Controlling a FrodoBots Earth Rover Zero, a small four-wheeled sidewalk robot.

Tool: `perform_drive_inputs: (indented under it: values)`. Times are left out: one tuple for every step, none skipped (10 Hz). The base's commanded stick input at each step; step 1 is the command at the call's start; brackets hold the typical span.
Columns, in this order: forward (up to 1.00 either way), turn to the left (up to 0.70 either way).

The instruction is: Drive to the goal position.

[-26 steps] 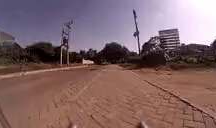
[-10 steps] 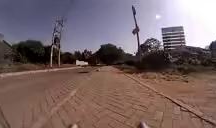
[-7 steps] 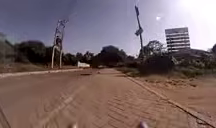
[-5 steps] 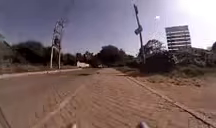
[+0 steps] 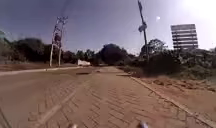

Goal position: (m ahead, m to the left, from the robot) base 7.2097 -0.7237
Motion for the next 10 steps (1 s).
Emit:
perform_drive_inputs:
  values:
    - [1.00,0.00]
    - [1.00,0.00]
    - [1.00,0.00]
    - [1.00,0.00]
    - [1.00,0.00]
    - [1.00,0.00]
    - [1.00,0.00]
    - [1.00,0.00]
    - [1.00,0.00]
    - [1.00,0.00]
